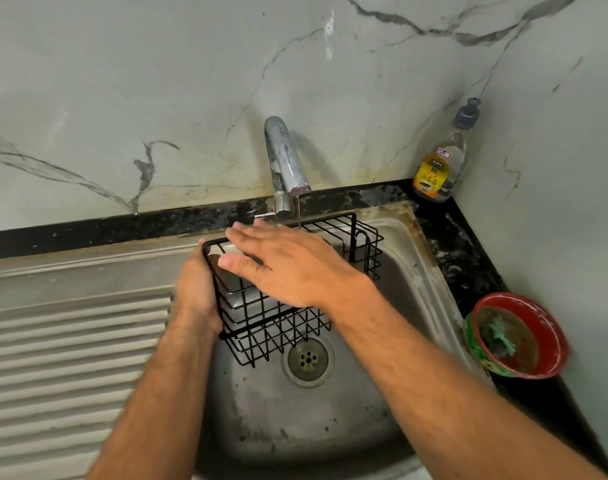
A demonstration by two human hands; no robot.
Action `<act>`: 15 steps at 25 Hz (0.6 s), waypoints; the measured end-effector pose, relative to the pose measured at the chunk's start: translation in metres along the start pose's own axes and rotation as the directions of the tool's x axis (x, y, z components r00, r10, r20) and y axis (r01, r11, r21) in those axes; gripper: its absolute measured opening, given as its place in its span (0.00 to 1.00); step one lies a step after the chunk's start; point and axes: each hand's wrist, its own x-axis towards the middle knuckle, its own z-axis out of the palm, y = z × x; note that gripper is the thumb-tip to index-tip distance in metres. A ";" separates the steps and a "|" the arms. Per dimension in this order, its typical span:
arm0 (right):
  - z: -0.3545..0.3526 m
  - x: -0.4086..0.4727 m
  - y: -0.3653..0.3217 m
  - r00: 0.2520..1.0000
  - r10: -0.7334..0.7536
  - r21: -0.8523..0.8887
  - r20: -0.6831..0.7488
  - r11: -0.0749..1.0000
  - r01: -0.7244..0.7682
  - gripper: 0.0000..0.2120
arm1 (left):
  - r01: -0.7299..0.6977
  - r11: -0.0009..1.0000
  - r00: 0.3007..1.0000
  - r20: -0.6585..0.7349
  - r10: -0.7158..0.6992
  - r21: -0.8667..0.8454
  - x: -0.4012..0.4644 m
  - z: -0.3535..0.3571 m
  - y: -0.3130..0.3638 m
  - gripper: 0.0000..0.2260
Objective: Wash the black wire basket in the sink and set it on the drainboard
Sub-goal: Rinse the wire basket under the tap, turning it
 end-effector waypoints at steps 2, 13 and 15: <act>-0.001 -0.009 0.012 0.998 -0.042 0.018 -0.054 0.999 0.043 0.26 | 0.013 1.000 1.000 0.001 -0.013 0.028 -0.001 -0.010 0.004 0.23; 0.016 -0.021 0.069 0.542 0.746 0.714 -0.388 0.615 -0.335 0.35 | 0.214 0.948 0.974 0.119 -0.190 -0.235 0.018 -0.029 -0.029 0.22; 0.017 -0.028 0.070 0.611 0.731 0.694 -0.304 0.609 -0.384 0.34 | 0.232 0.938 0.972 0.103 -0.213 -0.257 0.020 -0.035 -0.028 0.26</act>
